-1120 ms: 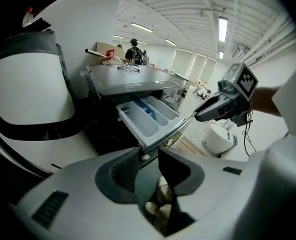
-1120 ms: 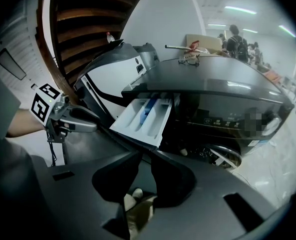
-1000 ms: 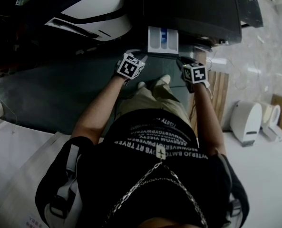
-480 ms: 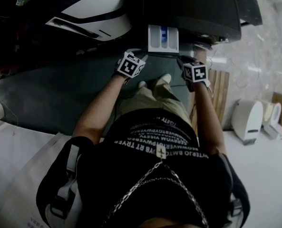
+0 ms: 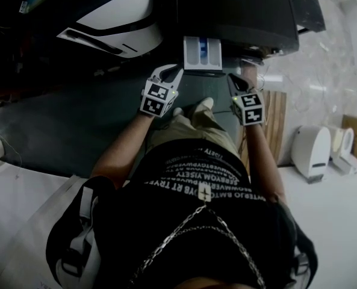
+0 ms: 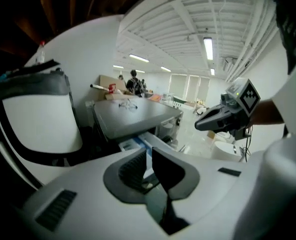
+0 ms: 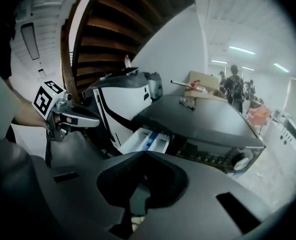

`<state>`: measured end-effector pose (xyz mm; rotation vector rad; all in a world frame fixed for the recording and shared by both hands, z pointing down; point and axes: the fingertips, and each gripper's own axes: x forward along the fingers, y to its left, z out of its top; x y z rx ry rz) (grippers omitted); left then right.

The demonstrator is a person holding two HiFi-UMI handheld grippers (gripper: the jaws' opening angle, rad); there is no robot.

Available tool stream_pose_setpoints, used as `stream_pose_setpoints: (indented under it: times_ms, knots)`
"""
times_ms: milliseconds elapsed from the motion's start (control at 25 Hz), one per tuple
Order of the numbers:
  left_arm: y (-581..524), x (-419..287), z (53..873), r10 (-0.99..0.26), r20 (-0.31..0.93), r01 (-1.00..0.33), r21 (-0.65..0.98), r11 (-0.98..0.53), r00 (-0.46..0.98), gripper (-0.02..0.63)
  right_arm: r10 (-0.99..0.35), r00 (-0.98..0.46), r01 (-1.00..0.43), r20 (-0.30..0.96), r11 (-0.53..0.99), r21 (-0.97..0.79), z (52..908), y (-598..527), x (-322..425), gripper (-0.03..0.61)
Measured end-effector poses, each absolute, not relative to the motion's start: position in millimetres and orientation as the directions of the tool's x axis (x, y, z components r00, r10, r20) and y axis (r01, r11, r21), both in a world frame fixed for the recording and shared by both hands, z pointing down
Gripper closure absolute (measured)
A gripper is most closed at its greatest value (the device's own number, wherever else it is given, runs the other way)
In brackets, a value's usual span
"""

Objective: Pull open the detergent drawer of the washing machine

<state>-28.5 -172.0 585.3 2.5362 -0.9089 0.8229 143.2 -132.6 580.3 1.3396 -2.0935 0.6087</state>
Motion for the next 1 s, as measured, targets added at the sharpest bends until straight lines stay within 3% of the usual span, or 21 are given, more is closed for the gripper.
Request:
stream_pose_setpoints:
  times_ms: [120,520,720,1000]
  knots:
    - [-177.3,-24.1,526.0,-0.561,0.501,-0.672,0.056,-0.739,0.659,0.609,-0.728,-0.378,-0.906,0.572,0.419,-0.065,527.9,-139.6,127.2,0.575]
    - [-202.8,-34.9,368.0,-0.708,0.19,-0.722,0.006,-0.692,0.68,0.611,-0.824,-0.446,-0.881,0.349,0.473,-0.01,392.3,-168.7,116.1,0.575]
    - [-213.4,-42.5,340.8,-0.733,0.165,-0.742,-0.016,-0.671,0.659,0.611,-0.818,-0.511,-0.855,0.263,0.515,-0.06,347.3,-174.7,112.0,0.575]
    - [-233.2,-33.9,344.4,-0.736,0.18,-0.746,-0.017,-0.665,0.652,0.611,-0.799,-0.544,-0.832,0.255,0.553,-0.042,338.5,-193.0,118.7,0.575]
